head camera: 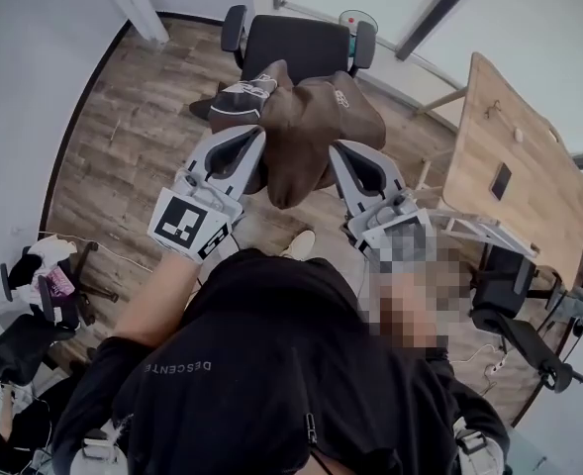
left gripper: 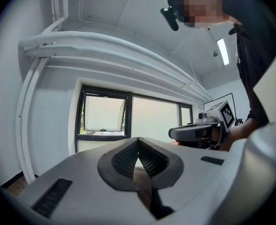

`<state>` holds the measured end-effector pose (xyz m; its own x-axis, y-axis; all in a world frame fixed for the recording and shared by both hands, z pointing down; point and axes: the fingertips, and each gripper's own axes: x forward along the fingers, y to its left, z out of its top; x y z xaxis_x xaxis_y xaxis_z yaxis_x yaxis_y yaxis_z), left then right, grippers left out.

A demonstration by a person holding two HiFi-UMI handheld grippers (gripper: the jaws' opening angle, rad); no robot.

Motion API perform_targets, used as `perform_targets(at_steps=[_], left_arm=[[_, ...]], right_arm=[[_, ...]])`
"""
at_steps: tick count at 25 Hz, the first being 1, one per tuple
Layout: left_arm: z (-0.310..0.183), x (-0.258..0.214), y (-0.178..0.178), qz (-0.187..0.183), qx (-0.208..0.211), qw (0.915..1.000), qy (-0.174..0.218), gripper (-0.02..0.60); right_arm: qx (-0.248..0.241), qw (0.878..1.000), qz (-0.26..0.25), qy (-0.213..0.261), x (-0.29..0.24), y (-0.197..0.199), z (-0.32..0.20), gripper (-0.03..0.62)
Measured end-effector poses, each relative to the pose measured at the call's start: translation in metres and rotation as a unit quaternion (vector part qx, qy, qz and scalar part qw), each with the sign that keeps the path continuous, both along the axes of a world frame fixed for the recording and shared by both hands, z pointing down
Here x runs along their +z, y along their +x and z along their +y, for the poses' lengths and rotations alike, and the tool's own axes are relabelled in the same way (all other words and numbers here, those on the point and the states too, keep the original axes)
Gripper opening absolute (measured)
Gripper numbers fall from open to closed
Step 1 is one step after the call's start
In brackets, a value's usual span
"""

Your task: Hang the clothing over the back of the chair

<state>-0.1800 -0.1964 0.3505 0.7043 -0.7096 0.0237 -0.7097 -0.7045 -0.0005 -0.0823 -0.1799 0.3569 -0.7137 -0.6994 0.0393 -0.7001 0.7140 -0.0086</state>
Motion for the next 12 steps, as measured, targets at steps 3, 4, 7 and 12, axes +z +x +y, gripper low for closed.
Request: perform_targets(at_steps=[3,4,7,12], left_arm=[[0.001,-0.001,-0.01,-0.001,0.012,0.9999,0.009,0.018],[0.002,-0.003,-0.012,0.0,0.016,0.9998,0.011,0.018],[0.005,-0.008,-0.019,0.008,0.022,0.9996,0.017,0.02],[0.011,-0.012,-0.021,0.011,0.046,0.9986,0.025,0.02]], right_arm=[[0.022,1.0,0.002,-0.001,-0.003,-0.008,0.003,0.006],[0.029,1.0,0.002,-0.001,-0.004,-0.01,0.005,0.006],[0.048,0.999,0.009,0.004,-0.008,-0.019,0.011,0.006],[0.079,0.997,0.011,-0.001,-0.009,-0.027,0.014,0.005]])
